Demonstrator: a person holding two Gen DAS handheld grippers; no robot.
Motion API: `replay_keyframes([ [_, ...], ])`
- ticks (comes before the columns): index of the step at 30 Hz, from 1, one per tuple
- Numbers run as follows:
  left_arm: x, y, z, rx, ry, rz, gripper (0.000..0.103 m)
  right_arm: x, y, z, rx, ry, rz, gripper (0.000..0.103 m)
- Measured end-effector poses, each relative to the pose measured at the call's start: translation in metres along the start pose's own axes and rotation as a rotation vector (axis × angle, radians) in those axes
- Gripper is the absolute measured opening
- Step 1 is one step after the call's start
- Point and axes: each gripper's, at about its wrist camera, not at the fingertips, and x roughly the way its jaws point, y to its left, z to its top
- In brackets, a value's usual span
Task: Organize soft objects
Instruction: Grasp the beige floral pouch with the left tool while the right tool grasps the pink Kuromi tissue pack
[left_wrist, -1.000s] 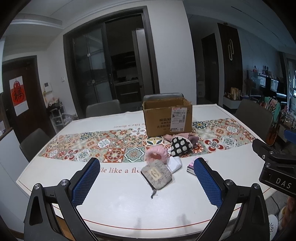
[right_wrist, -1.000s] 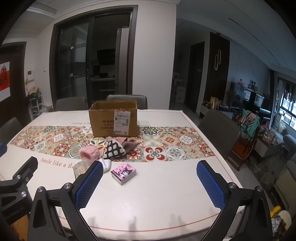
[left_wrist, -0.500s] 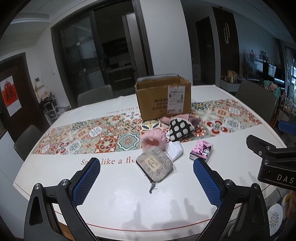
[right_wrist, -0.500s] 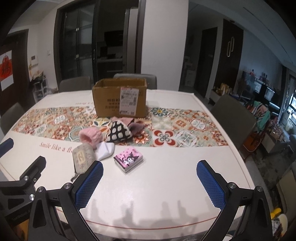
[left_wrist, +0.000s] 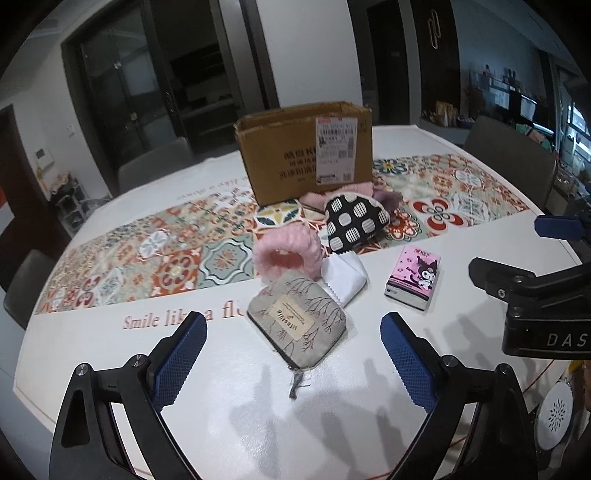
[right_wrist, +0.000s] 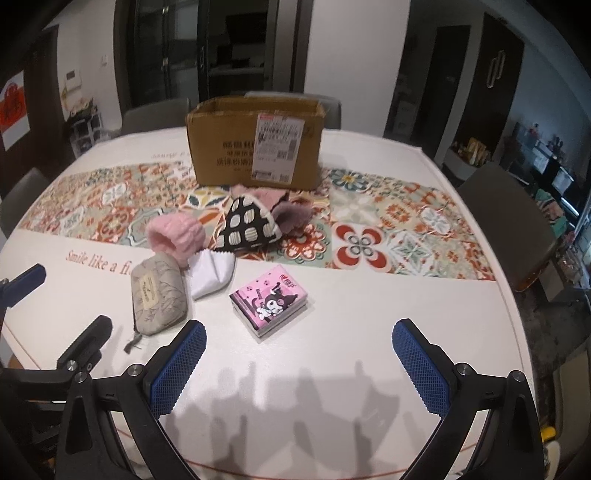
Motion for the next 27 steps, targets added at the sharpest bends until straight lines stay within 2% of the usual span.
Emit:
replay_keyframes([
  [5, 0.025, 0.006, 0.006, -0.001, 0.047, -0.048, 0.094, 0.029, 0.005, 0.011, -0.009, 0.077, 0.009, 0.102],
  [12, 0.045, 0.006, 0.009, 0.005, 0.077, -0.067, 0.093, 0.056, 0.012, 0.021, -0.037, 0.155, 0.004, 0.102],
  [18, 0.056, -0.008, 0.006, 0.010, 0.089, 0.005, 0.093, 0.076, 0.011, 0.025, -0.100, 0.206, 0.036, 0.102],
  [27, 0.074, -0.022, -0.002, -0.047, 0.136, 0.112, 0.085, 0.112, 0.009, 0.026, -0.219, 0.263, 0.180, 0.102],
])
